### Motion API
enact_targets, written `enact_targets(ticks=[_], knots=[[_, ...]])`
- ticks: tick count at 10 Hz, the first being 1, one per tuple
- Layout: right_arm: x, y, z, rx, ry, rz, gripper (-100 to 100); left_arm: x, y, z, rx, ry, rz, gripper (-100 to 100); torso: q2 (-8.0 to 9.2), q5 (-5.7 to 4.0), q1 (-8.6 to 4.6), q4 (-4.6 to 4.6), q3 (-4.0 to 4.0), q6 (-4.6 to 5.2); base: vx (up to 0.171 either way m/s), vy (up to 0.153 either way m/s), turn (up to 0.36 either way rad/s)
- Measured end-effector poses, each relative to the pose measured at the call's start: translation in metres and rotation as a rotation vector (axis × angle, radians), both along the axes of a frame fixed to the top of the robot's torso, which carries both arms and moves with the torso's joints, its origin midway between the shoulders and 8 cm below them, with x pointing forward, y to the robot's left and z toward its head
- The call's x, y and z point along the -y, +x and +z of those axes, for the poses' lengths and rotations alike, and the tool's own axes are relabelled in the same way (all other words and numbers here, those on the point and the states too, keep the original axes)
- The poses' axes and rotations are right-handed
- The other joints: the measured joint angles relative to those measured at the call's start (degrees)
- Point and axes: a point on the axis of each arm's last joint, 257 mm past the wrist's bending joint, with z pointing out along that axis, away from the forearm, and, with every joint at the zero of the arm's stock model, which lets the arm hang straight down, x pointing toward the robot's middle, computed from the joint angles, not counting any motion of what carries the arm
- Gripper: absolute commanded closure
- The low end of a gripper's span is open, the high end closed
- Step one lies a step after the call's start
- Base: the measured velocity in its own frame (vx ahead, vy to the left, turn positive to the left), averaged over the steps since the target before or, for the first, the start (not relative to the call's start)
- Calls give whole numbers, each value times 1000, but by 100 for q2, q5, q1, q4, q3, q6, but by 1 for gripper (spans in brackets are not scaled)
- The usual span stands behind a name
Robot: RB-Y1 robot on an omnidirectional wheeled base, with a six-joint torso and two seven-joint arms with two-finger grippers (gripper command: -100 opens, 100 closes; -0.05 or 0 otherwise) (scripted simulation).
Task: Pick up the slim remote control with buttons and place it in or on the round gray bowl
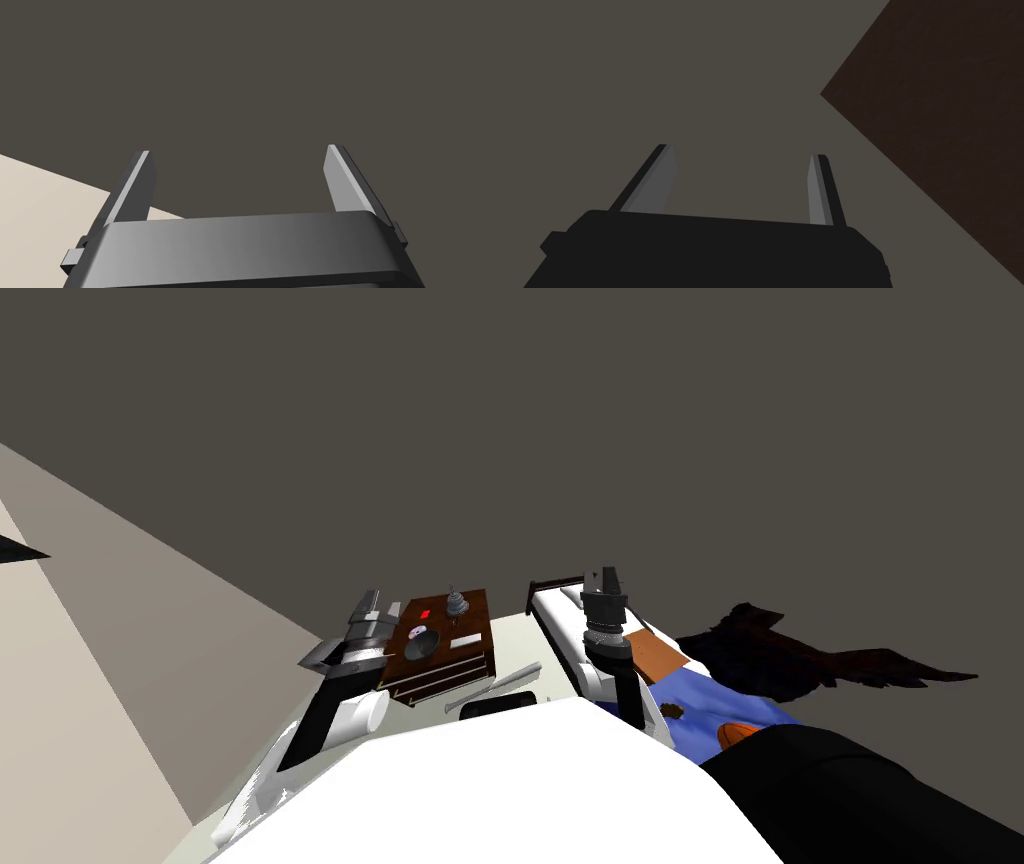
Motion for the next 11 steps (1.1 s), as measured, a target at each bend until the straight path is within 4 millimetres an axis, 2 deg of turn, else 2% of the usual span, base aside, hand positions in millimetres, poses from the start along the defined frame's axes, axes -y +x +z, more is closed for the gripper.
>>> enact_targets(ticks=[4, 7, 8, 11], knots=[[0, 0, 0, 0, 0, 0, 0, -45, 20, -39, -135, 48, 62, -100, -5, -1, -3, -1, -3, 5, -56, -53, -248], [0, 0, 0, 0, 0, 0, 0, -72, 26, -57, -215, 63, 107, -100, -9, 0, 3, -2, -5, -1, -40, -50, -246], [0, 0, 0, 0, 0, 0, 0, -87, 34, -64, -245, 69, 130, -100, -9, -1, -3, -2, -6, 5, -57, -91, -455], [0, 0, 0, 0, 0, 0, 0, -137, 38, -93, -354, 73, 212, -100, -6, -1, 0, -1, -4, 2, -38, -50, -209]])
